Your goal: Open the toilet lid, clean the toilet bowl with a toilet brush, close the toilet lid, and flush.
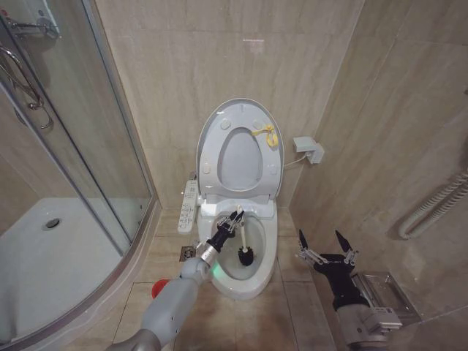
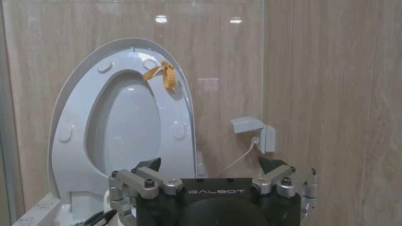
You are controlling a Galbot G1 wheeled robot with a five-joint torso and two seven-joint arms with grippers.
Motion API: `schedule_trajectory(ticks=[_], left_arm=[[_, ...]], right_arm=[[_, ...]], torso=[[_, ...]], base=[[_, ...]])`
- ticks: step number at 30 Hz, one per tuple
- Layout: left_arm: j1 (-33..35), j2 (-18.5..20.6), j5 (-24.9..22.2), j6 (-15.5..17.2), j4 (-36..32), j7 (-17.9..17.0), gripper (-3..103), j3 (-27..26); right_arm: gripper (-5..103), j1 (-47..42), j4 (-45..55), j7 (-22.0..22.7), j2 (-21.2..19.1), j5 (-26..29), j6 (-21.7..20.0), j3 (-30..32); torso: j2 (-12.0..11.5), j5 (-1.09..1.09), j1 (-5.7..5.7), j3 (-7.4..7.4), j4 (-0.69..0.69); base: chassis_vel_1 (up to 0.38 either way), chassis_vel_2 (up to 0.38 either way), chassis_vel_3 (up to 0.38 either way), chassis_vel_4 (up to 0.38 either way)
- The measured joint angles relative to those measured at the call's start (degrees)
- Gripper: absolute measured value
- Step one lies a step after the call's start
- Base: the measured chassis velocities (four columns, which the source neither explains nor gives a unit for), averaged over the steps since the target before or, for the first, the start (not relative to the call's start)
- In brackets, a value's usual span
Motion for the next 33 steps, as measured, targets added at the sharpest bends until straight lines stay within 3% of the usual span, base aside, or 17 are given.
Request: schedule_trajectory(ticks=[5, 8, 14, 17, 23, 28, 33], left_arm=[[-2.2, -4.9, 2.0, -5.0, 4.1, -2.9, 21, -1.9], [-2.1, -6.2, 1.9, -5.7, 5.3, -3.6, 21, -2.0], [-0.5, -5.8, 3.1, -6.1, 5.9, -3.2, 21, -2.3], [-0.4, -5.6, 7.5, -7.0, 5.3, -2.9, 21, -4.0], [-0.2, -6.5, 4.8, -7.2, 4.0, -4.0, 21, -4.7], [2.7, -6.5, 2.4, -11.0, 5.7, -3.6, 21, -6.2], [5.4, -6.0, 2.9, -9.3, 1.8, -4.6, 21, -5.7]], right_arm=[[100, 0.0, 0.0, 0.0, 0.0, 0.0, 0.0, 0.0], [100, 0.0, 0.0, 0.0, 0.0, 0.0, 0.0, 0.0], [100, 0.0, 0.0, 0.0, 0.0, 0.0, 0.0, 0.0], [100, 0.0, 0.0, 0.0, 0.0, 0.0, 0.0, 0.0], [100, 0.0, 0.0, 0.0, 0.0, 0.0, 0.0, 0.0], [100, 0.0, 0.0, 0.0, 0.0, 0.0, 0.0, 0.0], [100, 0.0, 0.0, 0.0, 0.0, 0.0, 0.0, 0.0]], torso=[[0.0, 0.0, 0.0, 0.0, -0.05], [0.0, 0.0, 0.01, 0.0, -0.03], [0.0, -0.01, 0.0, 0.0, 0.0], [0.0, 0.0, 0.0, 0.0, -0.01], [0.0, 0.0, 0.01, 0.0, -0.04], [0.0, 0.0, 0.0, 0.0, 0.02], [0.0, -0.02, 0.0, 0.0, -0.05]], base=[[0.0, 0.0, 0.0, 0.0], [0.0, 0.0, 0.0, 0.0], [0.0, 0.0, 0.0, 0.0], [0.0, 0.0, 0.0, 0.0], [0.0, 0.0, 0.0, 0.0], [0.0, 0.0, 0.0, 0.0], [0.0, 0.0, 0.0, 0.0]])
